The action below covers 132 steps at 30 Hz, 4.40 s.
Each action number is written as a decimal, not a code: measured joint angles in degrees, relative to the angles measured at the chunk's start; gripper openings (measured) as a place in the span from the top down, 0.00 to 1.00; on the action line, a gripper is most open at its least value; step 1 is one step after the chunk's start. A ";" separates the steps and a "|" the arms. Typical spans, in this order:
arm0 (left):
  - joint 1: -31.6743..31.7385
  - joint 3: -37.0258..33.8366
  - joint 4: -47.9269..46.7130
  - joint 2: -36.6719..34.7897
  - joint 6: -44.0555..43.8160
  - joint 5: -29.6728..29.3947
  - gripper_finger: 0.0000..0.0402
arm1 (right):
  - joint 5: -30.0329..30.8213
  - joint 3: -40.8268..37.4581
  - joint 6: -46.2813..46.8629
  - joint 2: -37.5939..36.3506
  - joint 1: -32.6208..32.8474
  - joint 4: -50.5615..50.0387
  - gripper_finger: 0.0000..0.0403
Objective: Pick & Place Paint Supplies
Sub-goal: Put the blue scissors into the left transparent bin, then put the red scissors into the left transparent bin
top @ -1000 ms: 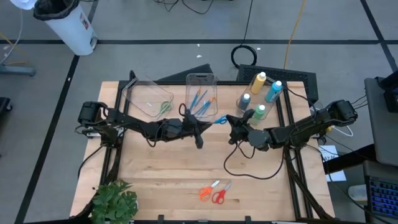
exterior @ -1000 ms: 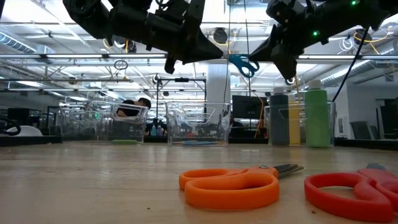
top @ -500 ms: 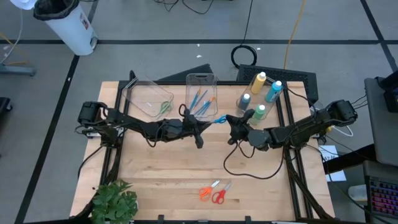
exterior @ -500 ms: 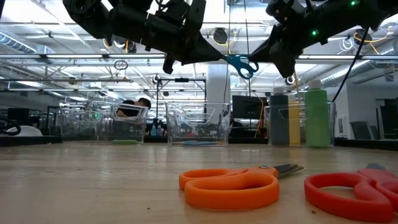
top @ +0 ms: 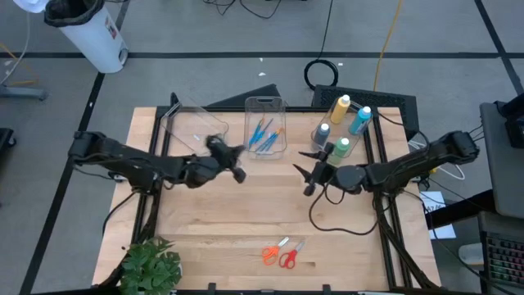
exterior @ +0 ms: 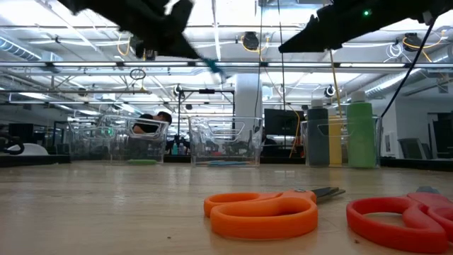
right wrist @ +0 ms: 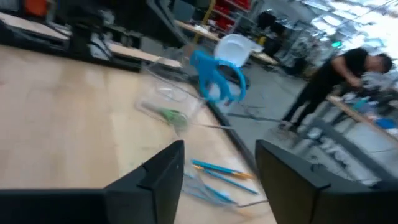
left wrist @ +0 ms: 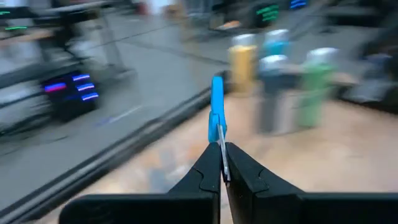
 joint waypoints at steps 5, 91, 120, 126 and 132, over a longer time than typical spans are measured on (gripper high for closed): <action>-2.40 -2.35 -19.67 -8.01 -13.22 -15.88 0.99 | -0.90 0.00 2.99 -1.23 0.00 -1.94 0.49; 1.48 -9.83 0.88 -8.28 -8.80 16.59 0.34 | -0.97 0.00 2.88 -1.30 -0.39 -2.31 0.52; 1.54 -9.83 18.04 3.85 -2.53 40.13 0.37 | -0.97 0.00 2.47 -1.30 -0.39 -2.28 0.52; 1.54 -9.83 18.18 3.85 -2.81 39.95 0.37 | -5.83 0.00 4.94 -1.31 -0.39 -3.11 0.52; 1.54 -9.81 20.86 3.83 -4.15 39.89 0.37 | -27.79 0.00 7.22 -1.03 -0.20 -3.99 0.52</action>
